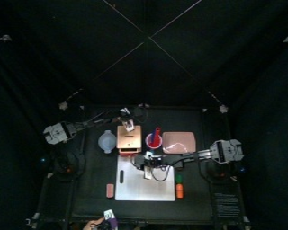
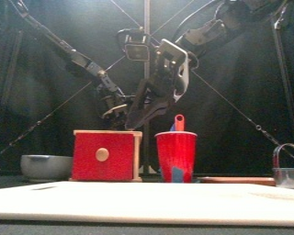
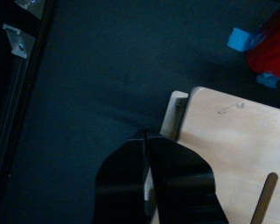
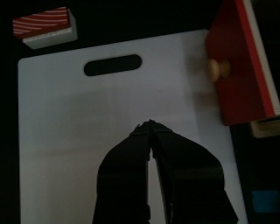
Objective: Close drawer
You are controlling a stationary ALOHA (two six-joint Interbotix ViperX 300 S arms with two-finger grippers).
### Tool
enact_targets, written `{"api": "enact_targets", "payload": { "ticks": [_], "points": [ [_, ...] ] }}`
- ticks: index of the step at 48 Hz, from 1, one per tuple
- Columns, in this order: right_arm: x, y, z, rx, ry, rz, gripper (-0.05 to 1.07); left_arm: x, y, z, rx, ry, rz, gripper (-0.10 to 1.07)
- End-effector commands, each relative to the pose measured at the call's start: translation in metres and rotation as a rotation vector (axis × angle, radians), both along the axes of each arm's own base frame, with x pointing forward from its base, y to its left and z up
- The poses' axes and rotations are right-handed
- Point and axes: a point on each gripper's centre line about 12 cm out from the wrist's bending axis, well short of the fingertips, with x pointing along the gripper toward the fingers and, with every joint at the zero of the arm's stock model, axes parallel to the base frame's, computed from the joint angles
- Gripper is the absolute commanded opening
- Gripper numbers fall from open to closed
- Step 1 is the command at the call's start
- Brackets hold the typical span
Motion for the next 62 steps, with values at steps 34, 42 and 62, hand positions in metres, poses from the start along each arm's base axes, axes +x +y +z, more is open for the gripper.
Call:
{"api": "enact_targets", "payload": {
  "ticks": [34, 42, 62],
  "points": [
    [0.024, -0.024, 0.004, 0.026, -0.09, -0.072, 0.04, 0.005, -0.002, 0.007, -0.038, 0.029, -0.066, 0.37],
    [0.04, -0.02, -0.006, 0.026, -0.078, -0.061, 0.04, 0.005, -0.003, 0.002, -0.041, 0.047, -0.085, 0.37],
    [0.071, -0.027, -0.021, -0.006, -0.072, -0.047, 0.04, 0.006, -0.002, -0.002, -0.034, 0.058, -0.11, 0.37]
  ]
}}
